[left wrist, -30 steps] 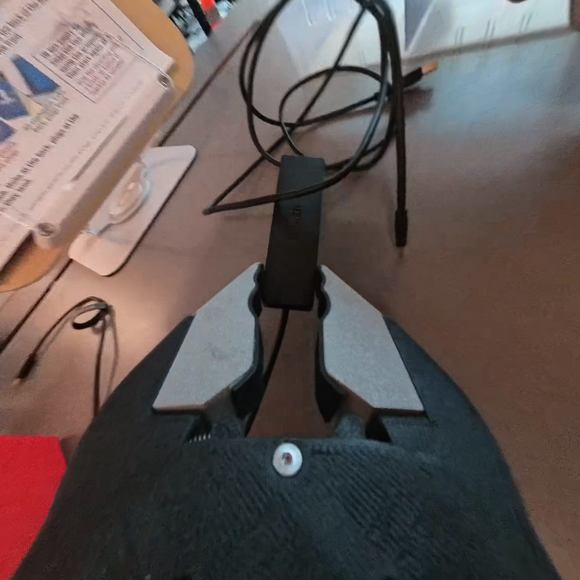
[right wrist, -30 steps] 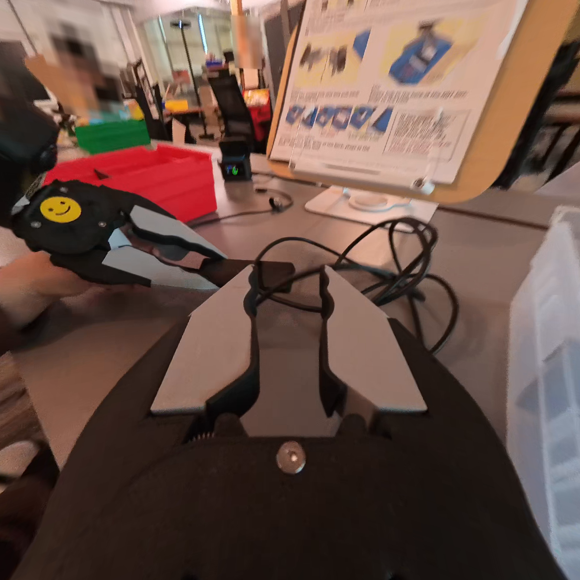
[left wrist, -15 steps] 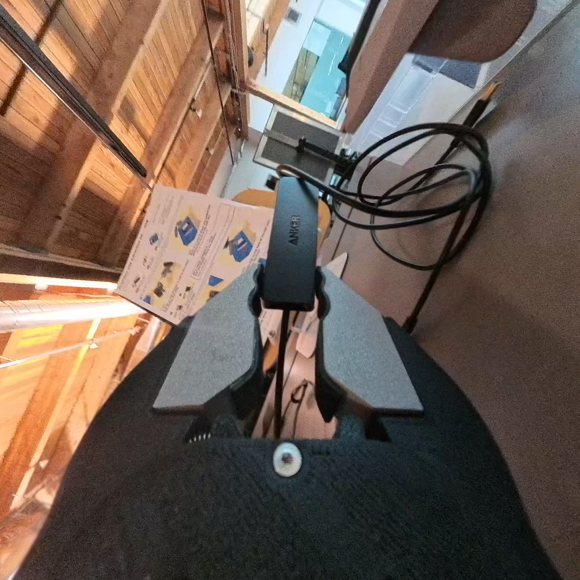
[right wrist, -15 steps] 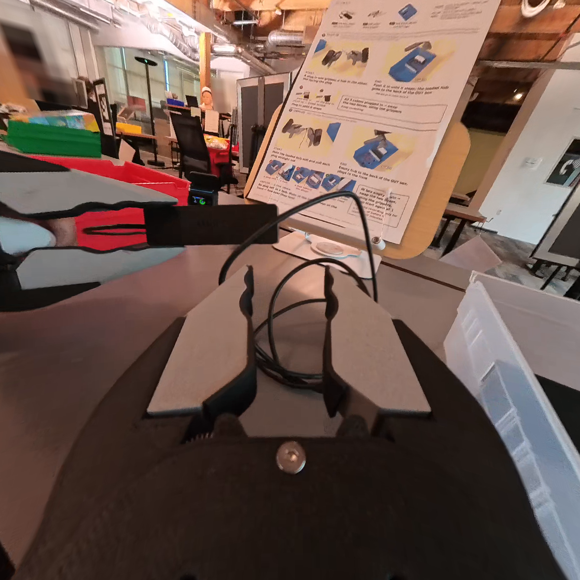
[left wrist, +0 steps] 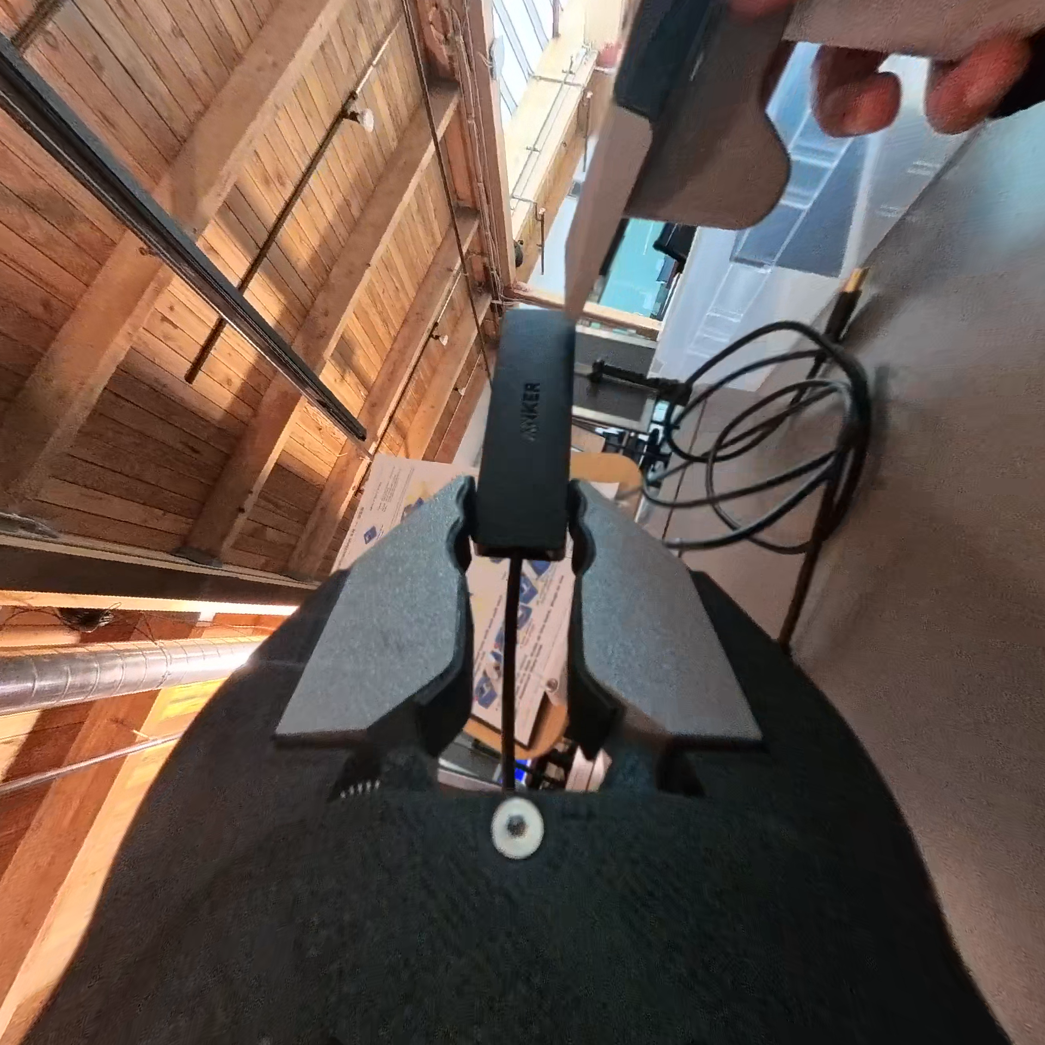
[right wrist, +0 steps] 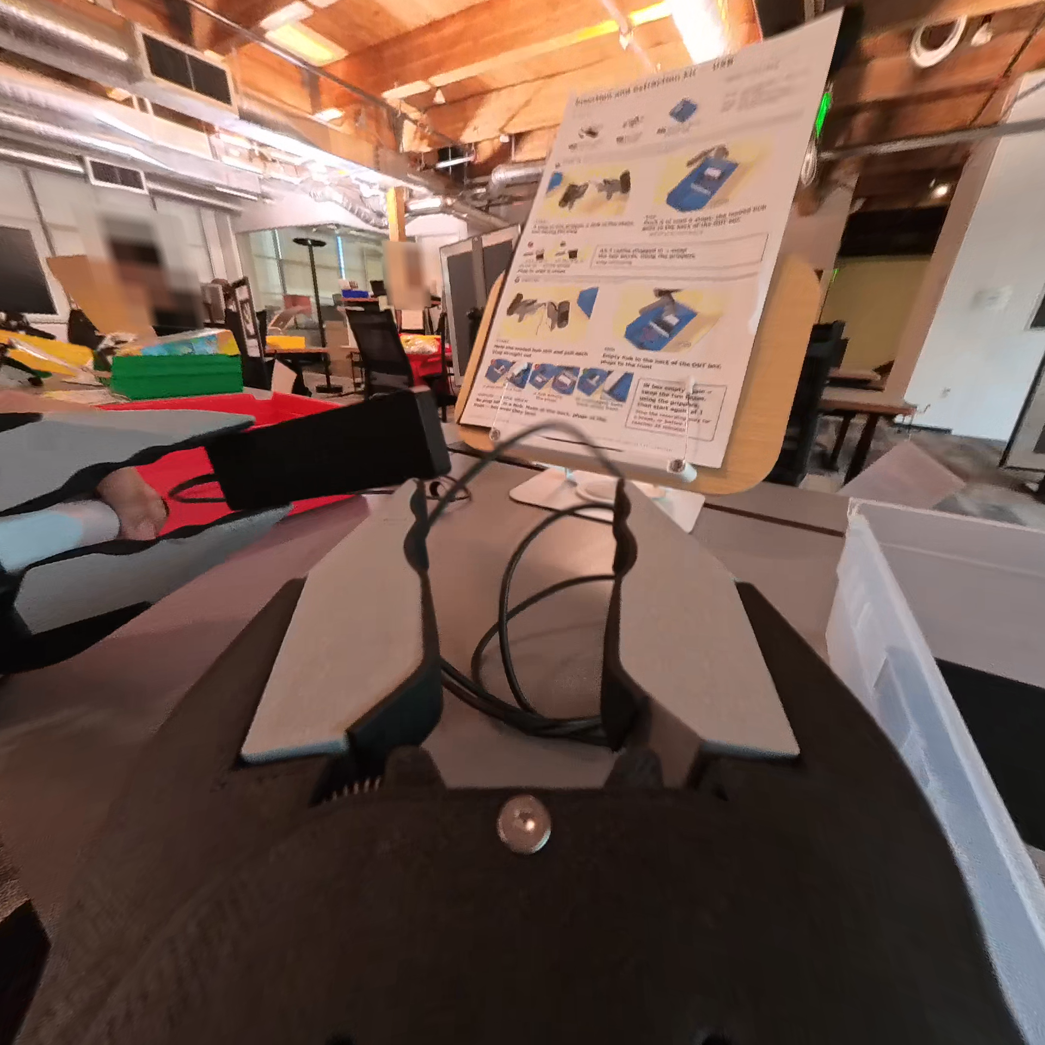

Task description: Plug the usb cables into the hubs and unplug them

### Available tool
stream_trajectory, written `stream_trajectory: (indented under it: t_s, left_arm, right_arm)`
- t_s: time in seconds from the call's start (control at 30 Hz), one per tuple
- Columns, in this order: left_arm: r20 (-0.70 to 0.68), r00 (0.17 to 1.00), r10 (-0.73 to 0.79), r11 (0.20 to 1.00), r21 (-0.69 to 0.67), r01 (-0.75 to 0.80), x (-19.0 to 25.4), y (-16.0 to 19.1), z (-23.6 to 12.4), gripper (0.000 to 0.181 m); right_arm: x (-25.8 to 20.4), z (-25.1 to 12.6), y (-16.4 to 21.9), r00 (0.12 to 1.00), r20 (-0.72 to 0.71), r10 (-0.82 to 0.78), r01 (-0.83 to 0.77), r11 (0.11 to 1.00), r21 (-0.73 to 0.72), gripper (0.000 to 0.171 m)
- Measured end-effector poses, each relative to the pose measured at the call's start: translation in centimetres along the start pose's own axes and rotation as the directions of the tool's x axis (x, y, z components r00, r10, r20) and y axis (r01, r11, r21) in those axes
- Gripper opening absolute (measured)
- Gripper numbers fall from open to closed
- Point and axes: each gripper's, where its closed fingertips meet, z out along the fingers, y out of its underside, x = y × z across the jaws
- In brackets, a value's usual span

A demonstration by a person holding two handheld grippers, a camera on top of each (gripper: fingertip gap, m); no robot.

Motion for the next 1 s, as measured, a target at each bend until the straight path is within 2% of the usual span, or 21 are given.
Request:
stream_trajectory:
  t_s: [0.07,0.3,0.37,0.53,0.67,0.83,0.93,1.0]
  left_arm:
    - [-0.025,1.0,0.015,1.0,-0.003,-0.015,0.7,0.0,0.1,0.031]
    - [-0.06,0.998,-0.021,0.996,0.08,0.026,1.1,-1.4,-0.5,0.031]
    - [-0.079,0.996,-0.047,0.997,0.065,0.053,1.2,-1.0,-0.5,0.031]
    - [-0.153,0.974,-0.166,0.986,-0.041,0.161,2.2,1.3,0.3,0.031]
    - [-0.154,0.984,-0.088,0.994,-0.076,0.077,3.2,1.8,0.6,0.03]
    - [-0.112,0.988,0.109,0.989,-0.084,-0.119,4.3,1.8,1.2,0.026]
    - [-0.003,0.96,0.281,0.958,-0.064,-0.28,3.6,1.1,1.3,0.018]
    - [0.039,0.949,0.312,0.948,-0.083,-0.308,2.9,1.3,1.4,0.017]
  right_arm:
    - [-0.8,-0.2,-0.3,0.999,0.031,-0.024,0.024,1.0,0.016,0.065]
    - [-5.0,0.1,0.8,0.955,0.298,0.004,0.007,0.999,-0.034,0.045]
    - [-5.4,0.2,0.9,0.945,0.327,0.017,-0.003,0.999,-0.042,0.043]
    - [-5.8,0.0,1.1,0.921,0.385,0.05,-0.021,0.997,-0.079,0.02]
    - [-6.3,-0.1,2.0,0.84,0.49,0.231,-0.145,0.967,-0.208,0.009]
    - [-5.3,0.6,2.8,0.768,0.47,0.434,-0.317,0.896,-0.309,0.008]
    - [-5.4,0.8,2.5,0.661,0.473,0.583,-0.467,0.813,-0.348,0.008]
    - [-5.5,1.1,2.6,0.56,0.451,0.695,-0.559,0.719,-0.413,0.008]
